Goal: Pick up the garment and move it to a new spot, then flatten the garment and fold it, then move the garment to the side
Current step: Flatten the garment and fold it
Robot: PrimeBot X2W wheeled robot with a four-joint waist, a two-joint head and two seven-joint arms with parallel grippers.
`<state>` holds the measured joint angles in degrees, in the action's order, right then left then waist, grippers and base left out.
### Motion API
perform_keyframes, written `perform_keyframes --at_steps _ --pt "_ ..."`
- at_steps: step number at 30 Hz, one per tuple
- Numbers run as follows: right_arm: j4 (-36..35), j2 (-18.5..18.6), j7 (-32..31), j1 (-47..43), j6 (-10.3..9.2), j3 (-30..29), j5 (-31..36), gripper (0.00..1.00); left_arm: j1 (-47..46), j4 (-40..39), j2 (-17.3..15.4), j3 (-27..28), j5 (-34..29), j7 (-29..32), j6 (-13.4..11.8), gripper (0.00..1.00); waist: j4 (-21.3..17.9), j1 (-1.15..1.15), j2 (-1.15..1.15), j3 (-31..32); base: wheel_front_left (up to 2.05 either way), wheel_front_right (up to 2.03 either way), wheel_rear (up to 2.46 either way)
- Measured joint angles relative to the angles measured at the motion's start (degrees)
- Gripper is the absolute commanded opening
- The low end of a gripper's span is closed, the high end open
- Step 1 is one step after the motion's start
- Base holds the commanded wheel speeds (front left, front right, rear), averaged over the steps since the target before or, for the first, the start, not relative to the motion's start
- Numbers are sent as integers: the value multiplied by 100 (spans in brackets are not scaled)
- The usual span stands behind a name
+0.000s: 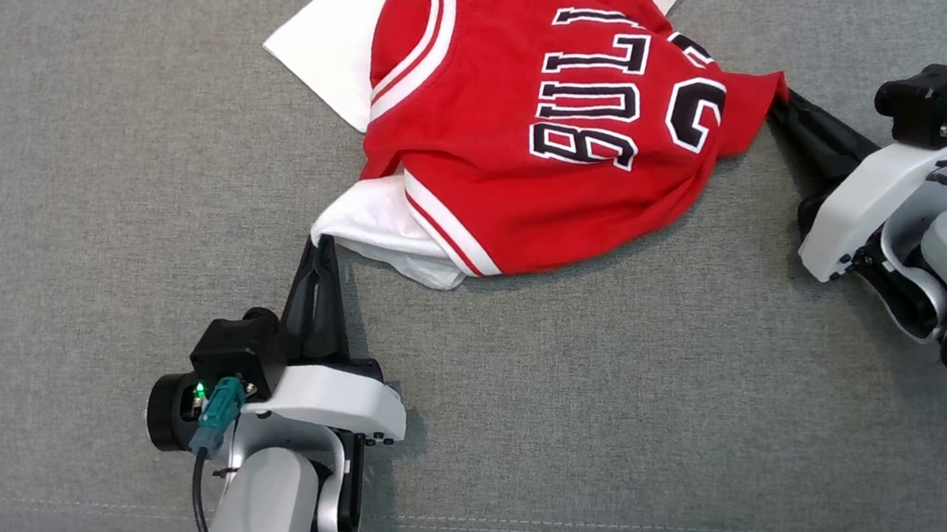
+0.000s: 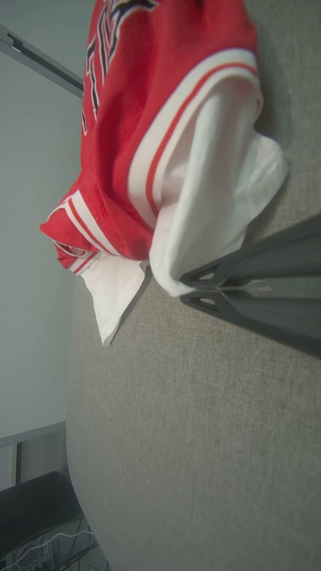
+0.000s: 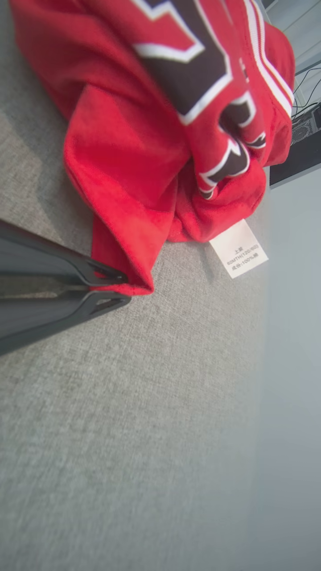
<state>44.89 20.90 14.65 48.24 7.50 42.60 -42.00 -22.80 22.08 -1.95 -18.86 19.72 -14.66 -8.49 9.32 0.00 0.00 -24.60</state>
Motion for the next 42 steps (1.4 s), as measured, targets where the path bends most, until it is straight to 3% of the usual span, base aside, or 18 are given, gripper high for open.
perform_keyframes --at_steps 6,10,18,28,33,35,39,42 --pt "-447 382 0 -18 0 -567 311 0 1 -524 26 517 -2 0 -10 0 -125 0 0 218 0 0 0" --pt "-1021 630 0 -141 0 -1062 728 0 3 -1058 2 970 -42 -1 168 0 -259 0 0 469 0 0 0" --pt "-2056 928 1 -661 0 -1661 1237 0 62 -1750 -359 1397 -44 31 523 0 -604 0 0 1210 0 0 0" --pt "-3144 1337 0 -1371 0 -2449 1444 0 614 -3408 -743 1502 704 1365 844 0 -1194 0 0 2144 0 0 0" --pt "-3997 1768 -59 -1742 0 -3468 1537 0 560 -4770 -717 1504 1672 2436 828 0 -1390 0 0 2441 0 0 0" --pt "-4346 1864 -234 -1837 0 -3855 1541 0 392 -5100 -645 1530 2135 2909 661 0 -1422 0 0 2503 0 0 0" --pt "-4609 1875 -491 -1984 0 -3991 1502 0 127 -5080 -723 1545 2481 3609 400 0 -1416 0 0 2480 0 0 0" --pt "-4337 1713 -822 -2018 0 -3473 1313 0 -72 -4355 -800 1482 2624 3966 289 0 -1378 1 0 2355 0 0 0"
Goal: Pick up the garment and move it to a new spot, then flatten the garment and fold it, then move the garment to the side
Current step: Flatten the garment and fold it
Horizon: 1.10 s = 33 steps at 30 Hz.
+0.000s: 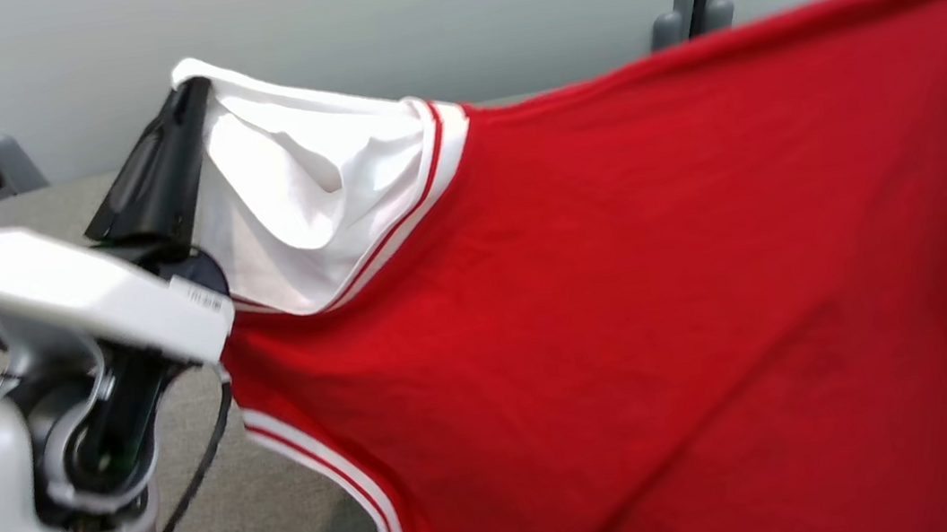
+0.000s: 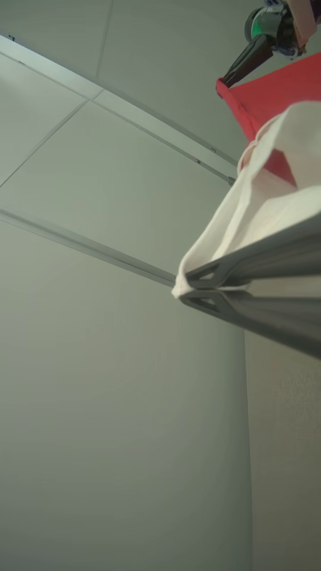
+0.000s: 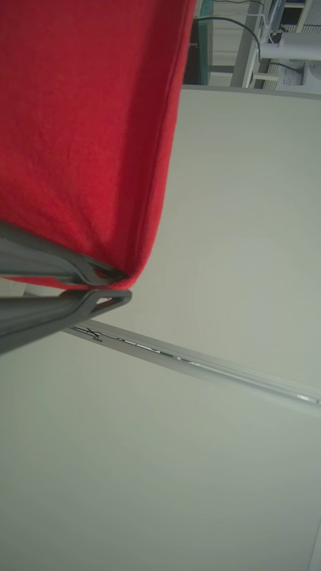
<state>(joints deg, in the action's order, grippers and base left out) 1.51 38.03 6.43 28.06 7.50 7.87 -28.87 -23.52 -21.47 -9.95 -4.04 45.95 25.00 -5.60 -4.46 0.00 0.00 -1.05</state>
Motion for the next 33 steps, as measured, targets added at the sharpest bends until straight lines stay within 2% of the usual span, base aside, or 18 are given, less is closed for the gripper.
perform_keyframes --at_steps 3,6,8,11,14,17,24,26,29,33 --pt "911 -235 -282 457 0 917 -122 0 -477 1281 -45 -135 -192 -132 111 0 61 0 0 -171 0 0 0" --pt "2090 -583 -274 1685 1 1820 -182 0 -1534 2841 -118 -167 -792 -946 342 0 156 0 0 -249 0 0 0" --pt "2866 -892 194 2687 9 1944 -47 0 -2417 3754 -152 -130 -1099 -1712 485 0 215 -1 0 -222 0 0 0" --pt "3760 -1000 724 4136 10 1791 606 0 -3732 4573 -191 -162 -1573 -2877 747 0 295 0 0 -185 0 0 0" --pt "4297 -961 831 4955 8 1802 1250 0 -4575 5024 -98 -337 -1586 -3277 1092 0 353 0 0 -275 0 0 0" --pt "4753 -1044 829 4841 8 2033 1441 0 -4458 5456 120 -712 -1373 -3200 1260 0 407 0 0 -435 0 0 0" --pt "5736 -1370 823 3799 8 2023 1583 0 -2972 6094 308 -1728 -1011 -3278 1268 0 445 0 0 -1063 0 0 0" --pt "5772 -1396 823 3473 8 1864 1861 0 -2652 6397 444 -1914 -809 -3375 1268 0 447 0 0 -1392 0 0 0" --pt "5653 -1533 823 3102 8 1749 1912 0 -2444 6480 461 -2074 -603 -3538 1268 0 429 0 0 -1694 0 0 0" --pt "5139 -1626 822 2622 8 1488 1892 0 -2100 6355 286 -2175 -392 -3765 1268 0 342 0 0 -1871 0 0 0"
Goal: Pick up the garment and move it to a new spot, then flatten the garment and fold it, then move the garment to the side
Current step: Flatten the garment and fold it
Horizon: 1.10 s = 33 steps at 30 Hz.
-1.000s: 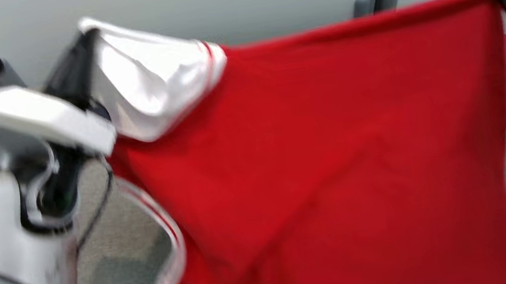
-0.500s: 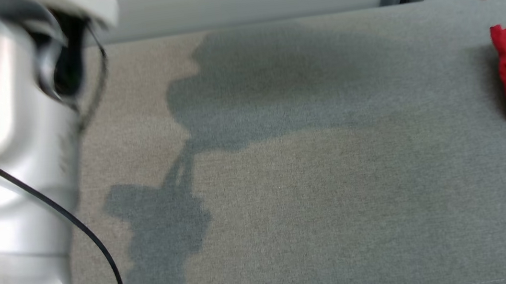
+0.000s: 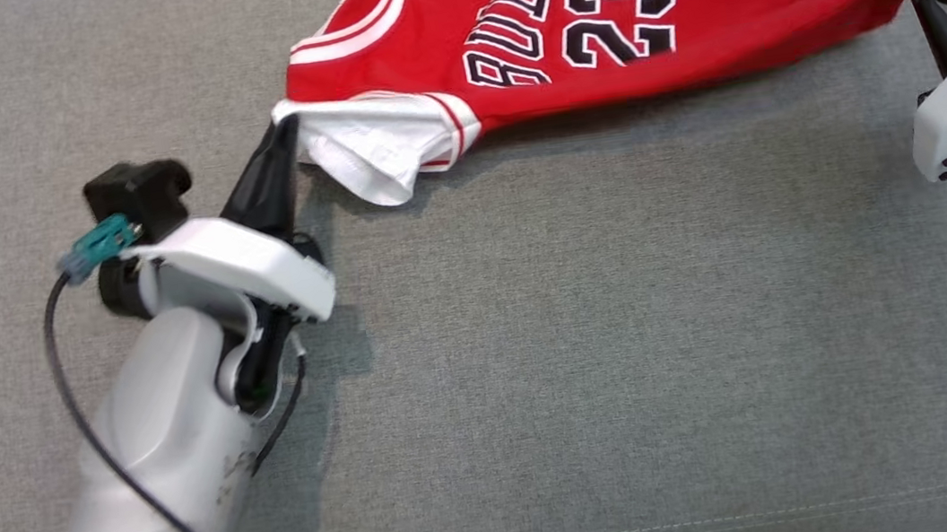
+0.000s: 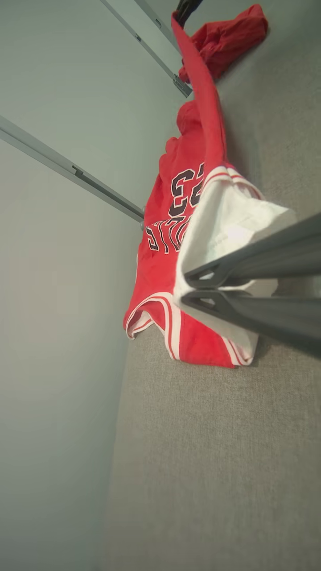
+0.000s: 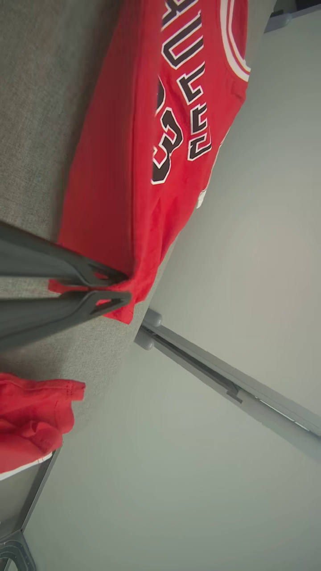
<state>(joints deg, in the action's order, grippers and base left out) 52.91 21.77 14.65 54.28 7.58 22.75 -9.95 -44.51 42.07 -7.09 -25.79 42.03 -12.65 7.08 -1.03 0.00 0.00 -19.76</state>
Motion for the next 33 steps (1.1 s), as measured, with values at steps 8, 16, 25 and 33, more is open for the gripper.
perform_keyframes --at_steps 8,16,25,33 --pt "-497 94 0 -591 0 -131 11 0 604 -445 -346 74 127 -107 0 0 -75 0 0 480 0 0 0" --pt "-1388 435 1 -953 1 -411 -359 0 1462 -2183 -816 428 469 -91 -167 0 -111 0 0 1192 0 0 0" --pt "-2948 1109 -170 -1376 12 -1200 -348 0 1975 -6260 -1575 1304 1063 954 -1321 0 -244 0 0 1930 0 0 0" --pt "-4061 1272 -1212 -1389 11 -1516 -720 0 1401 -6477 -1744 1377 2026 2279 -1873 0 -272 0 0 1687 0 0 0"
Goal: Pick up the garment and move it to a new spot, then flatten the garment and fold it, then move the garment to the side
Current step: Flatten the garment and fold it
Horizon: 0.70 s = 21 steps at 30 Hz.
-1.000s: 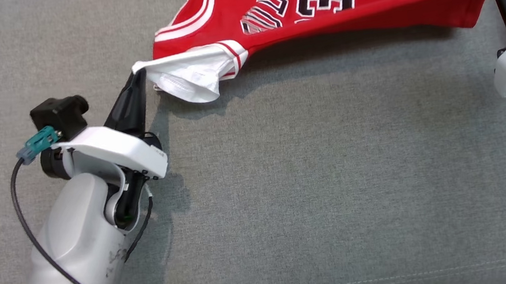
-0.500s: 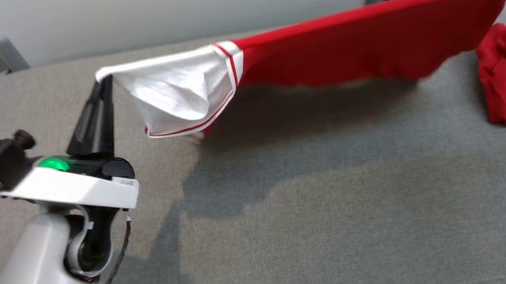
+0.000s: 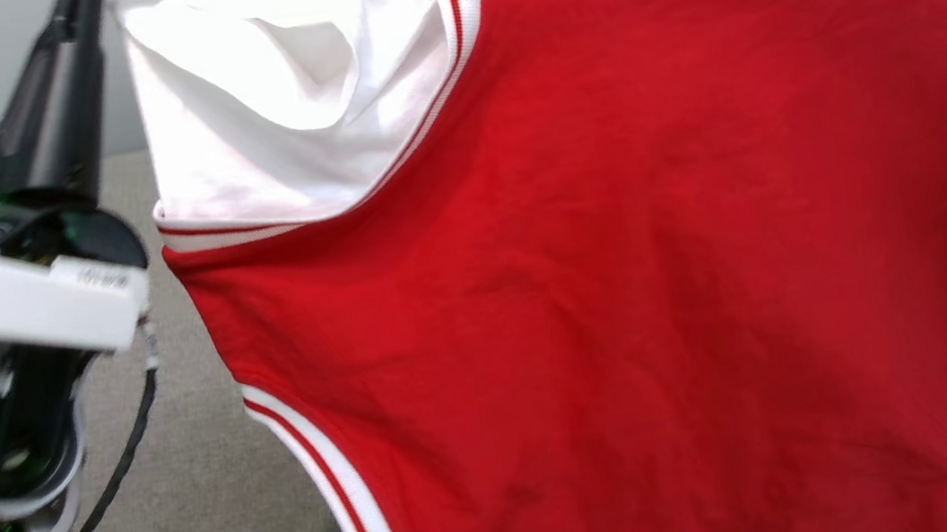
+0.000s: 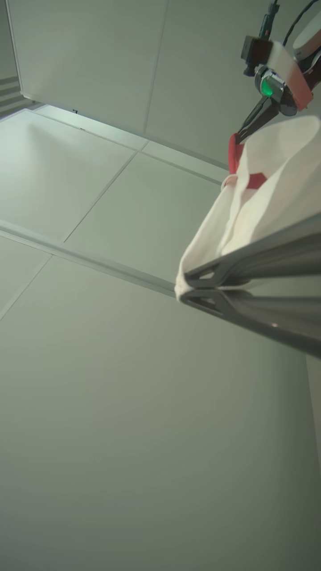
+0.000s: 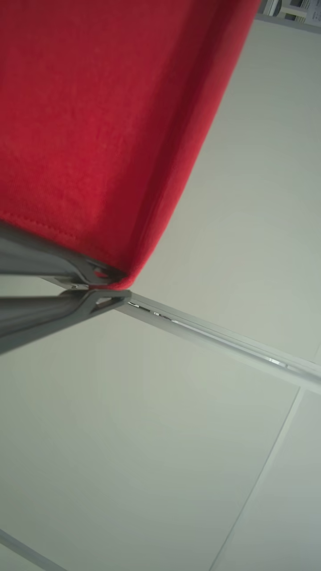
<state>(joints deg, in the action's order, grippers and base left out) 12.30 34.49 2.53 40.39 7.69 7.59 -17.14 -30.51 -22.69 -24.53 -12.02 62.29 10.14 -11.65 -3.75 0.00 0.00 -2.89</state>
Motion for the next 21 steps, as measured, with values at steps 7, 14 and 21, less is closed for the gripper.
perform_keyframes --at_steps 7,14,21 --pt "1557 -382 -647 1065 -2 1368 -234 0 -1520 2966 370 -804 -886 -422 522 0 235 0 0 -520 0 0 0" --pt "3756 -743 970 3896 -1 1236 1482 0 -4156 5714 1140 -1088 -1814 -1946 1096 0 675 0 0 -377 0 0 0" --pt "4900 -970 1171 4115 -2 1073 2455 0 -4459 6379 1524 -1269 -1866 -2203 1605 0 987 0 0 -517 0 0 0"
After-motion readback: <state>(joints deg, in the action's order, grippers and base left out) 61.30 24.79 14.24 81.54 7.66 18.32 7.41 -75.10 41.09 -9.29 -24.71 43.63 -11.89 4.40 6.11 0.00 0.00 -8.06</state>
